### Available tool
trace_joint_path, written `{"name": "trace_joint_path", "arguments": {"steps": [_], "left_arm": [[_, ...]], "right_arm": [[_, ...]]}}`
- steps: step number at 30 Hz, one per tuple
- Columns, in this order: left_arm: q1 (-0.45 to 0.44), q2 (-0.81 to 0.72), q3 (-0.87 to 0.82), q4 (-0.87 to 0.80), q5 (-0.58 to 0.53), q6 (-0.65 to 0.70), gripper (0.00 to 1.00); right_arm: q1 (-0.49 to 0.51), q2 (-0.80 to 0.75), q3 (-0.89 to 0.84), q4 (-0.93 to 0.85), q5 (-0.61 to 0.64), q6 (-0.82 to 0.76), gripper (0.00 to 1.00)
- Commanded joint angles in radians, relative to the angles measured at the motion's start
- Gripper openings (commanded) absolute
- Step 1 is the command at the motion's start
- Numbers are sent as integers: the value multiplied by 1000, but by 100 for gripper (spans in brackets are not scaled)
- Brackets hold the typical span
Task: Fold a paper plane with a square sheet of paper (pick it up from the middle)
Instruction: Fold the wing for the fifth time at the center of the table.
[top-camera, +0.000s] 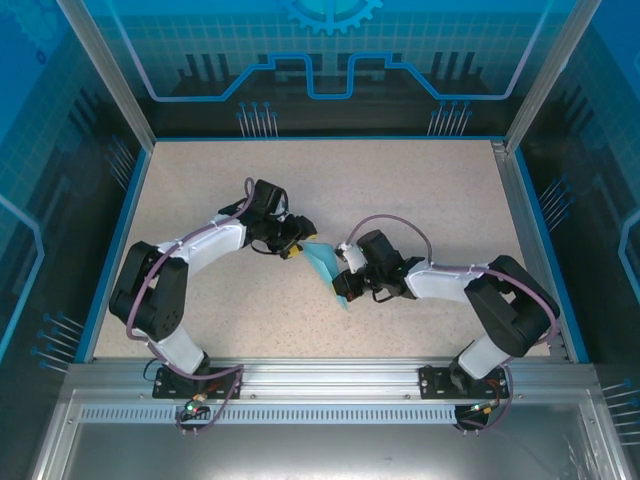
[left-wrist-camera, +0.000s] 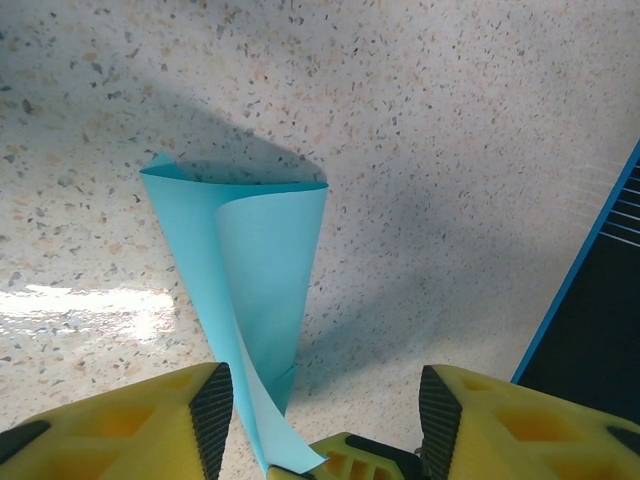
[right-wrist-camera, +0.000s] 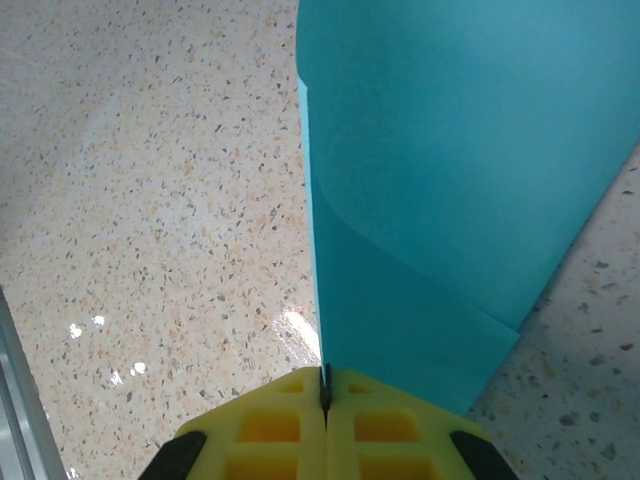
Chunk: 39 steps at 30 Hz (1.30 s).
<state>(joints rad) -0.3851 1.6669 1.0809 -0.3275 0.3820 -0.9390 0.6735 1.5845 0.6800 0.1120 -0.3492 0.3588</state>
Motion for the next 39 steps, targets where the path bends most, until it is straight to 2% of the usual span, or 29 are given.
{"name": "trace_joint_path", "arguments": {"steps": [1,8,10,12,15,24,28,32,39], "left_arm": [[-4,-11,-24,29,12,19,55],[-6,-30,-66,58,14,21,52],[-8,-37,-82,80,20,23,50],[-11,-42,-93,110,33,31,51],[-13,-9,-68,98,57,32,56],[-23,154,62,-45,75,20,54],[-23,143,80,-115,40,29,55],[-20,91,57,-145,-15,28,61],[-20,162,90,-157,25,20,54]], "right_arm": [[-23,20,-16,64,-76,29,1],[-82,65,-62,192,-208,96,1],[-98,74,-67,211,-231,108,1],[-107,70,-74,213,-236,110,1],[-106,51,-62,163,-211,75,2],[-18,34,16,-2,-50,-3,6],[12,30,22,-16,32,-3,6],[27,21,26,-21,48,-8,6],[51,20,38,-30,70,-24,7]]}}
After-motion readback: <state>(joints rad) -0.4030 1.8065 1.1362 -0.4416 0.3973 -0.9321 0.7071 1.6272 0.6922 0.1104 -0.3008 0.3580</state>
